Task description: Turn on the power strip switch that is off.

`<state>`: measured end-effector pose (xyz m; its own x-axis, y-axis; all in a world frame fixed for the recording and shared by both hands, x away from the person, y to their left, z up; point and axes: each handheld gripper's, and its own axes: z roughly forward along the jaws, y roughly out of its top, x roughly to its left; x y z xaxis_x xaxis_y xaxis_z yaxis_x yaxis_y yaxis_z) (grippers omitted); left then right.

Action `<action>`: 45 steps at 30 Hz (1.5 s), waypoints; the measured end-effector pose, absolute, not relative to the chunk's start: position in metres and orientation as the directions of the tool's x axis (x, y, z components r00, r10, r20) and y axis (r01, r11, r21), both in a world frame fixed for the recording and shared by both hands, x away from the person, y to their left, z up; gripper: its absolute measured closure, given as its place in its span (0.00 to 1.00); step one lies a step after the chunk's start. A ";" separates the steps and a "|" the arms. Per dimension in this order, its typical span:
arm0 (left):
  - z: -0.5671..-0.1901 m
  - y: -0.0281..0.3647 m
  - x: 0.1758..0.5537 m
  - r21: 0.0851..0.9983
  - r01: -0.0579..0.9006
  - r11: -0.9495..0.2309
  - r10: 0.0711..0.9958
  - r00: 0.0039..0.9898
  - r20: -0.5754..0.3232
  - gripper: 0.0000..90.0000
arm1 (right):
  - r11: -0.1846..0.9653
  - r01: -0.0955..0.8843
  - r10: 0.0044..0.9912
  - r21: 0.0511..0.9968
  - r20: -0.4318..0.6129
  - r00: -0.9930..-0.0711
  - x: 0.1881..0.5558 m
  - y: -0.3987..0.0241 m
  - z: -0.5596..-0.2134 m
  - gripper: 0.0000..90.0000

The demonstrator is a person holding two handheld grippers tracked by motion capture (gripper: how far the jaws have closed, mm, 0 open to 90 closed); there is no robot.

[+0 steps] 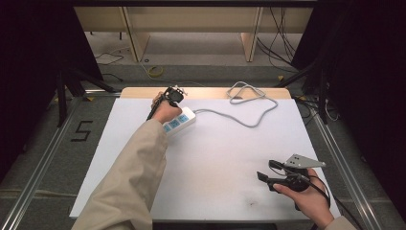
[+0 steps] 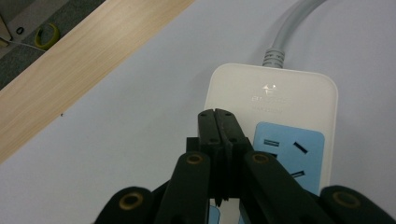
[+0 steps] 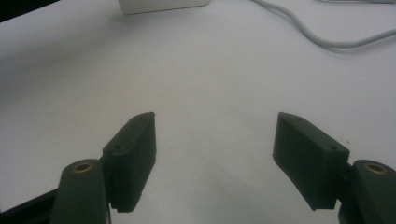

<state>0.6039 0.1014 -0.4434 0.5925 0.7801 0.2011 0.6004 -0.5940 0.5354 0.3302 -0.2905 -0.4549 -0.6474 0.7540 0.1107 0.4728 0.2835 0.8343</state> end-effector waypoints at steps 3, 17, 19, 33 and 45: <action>-0.443 0.101 0.603 0.536 0.598 -0.596 0.778 0.596 0.200 1.00 | 0.286 0.473 0.753 0.833 0.110 -0.648 0.330 -0.290 -0.455 0.34; -0.444 0.099 0.604 0.529 0.599 -0.601 0.776 0.596 0.206 1.00 | 0.286 0.471 0.752 0.835 0.109 -0.650 0.330 -0.290 -0.455 0.34; -0.445 0.099 0.604 0.528 0.602 -0.598 0.778 0.595 0.202 1.00 | 0.284 0.471 0.753 0.835 0.110 -0.649 0.330 -0.290 -0.455 0.34; -0.445 0.098 0.604 0.516 0.601 -0.610 0.772 0.599 0.214 1.00 | 0.288 0.469 0.751 0.835 0.107 -0.652 0.330 -0.290 -0.455 0.34; -0.446 0.096 0.604 0.507 0.601 -0.617 0.768 0.599 0.226 1.00 | 0.289 0.472 0.749 0.833 0.110 -0.653 0.329 -0.290 -0.455 0.34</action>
<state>0.6043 0.0956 -0.4455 0.5988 0.7685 0.2255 0.6014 -0.6174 0.5070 0.3294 -0.2899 -0.4545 -0.6530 0.7494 0.1096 0.4717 0.2891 0.8330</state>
